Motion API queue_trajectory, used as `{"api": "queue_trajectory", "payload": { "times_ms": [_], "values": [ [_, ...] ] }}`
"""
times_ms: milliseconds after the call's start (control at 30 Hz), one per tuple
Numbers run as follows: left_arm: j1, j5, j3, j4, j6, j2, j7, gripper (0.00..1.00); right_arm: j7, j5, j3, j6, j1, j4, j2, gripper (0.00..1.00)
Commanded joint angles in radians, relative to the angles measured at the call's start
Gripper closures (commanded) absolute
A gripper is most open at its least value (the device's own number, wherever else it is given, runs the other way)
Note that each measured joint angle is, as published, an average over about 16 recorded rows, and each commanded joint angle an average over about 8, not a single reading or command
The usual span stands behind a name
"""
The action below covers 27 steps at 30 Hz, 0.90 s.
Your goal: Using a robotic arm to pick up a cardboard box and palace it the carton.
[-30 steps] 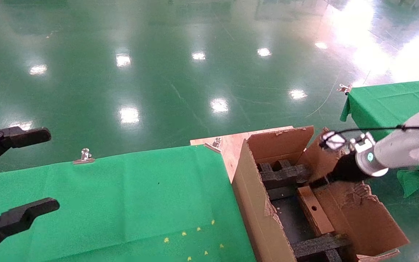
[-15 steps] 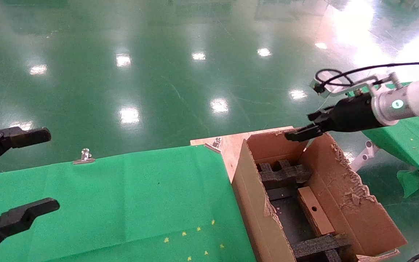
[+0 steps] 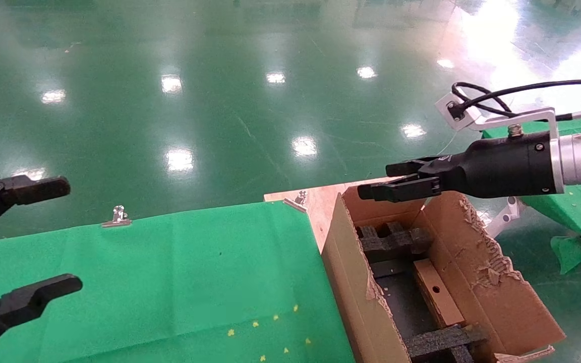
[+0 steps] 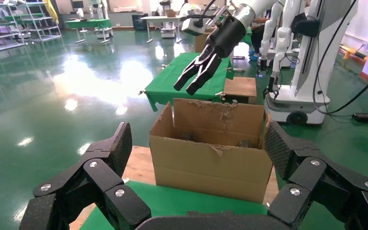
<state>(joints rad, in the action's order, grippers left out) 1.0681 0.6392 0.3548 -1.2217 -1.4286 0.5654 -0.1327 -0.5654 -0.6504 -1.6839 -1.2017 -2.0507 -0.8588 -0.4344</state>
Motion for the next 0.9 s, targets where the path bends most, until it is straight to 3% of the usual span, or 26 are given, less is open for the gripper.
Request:
{"api": "queue_trajectory", "payload": {
  "times_ms": [33, 233, 900],
  "values": [
    [0.000, 0.000, 0.000, 0.000, 0.000, 0.000, 0.000, 0.00, -0.001, 0.003, -0.004, 0.001, 0.000, 0.004, -0.001, 0.00],
    [0.000, 0.000, 0.000, 0.000, 0.000, 0.000, 0.000, 0.00, 0.020, -0.006, 0.073, -0.013, 0.052, -0.019, -0.012, 0.00],
    [0.000, 0.000, 0.000, 0.000, 0.000, 0.000, 0.000, 0.00, 0.145, -0.032, 0.540, -0.112, 0.376, -0.162, -0.070, 0.00]
  ]
}}
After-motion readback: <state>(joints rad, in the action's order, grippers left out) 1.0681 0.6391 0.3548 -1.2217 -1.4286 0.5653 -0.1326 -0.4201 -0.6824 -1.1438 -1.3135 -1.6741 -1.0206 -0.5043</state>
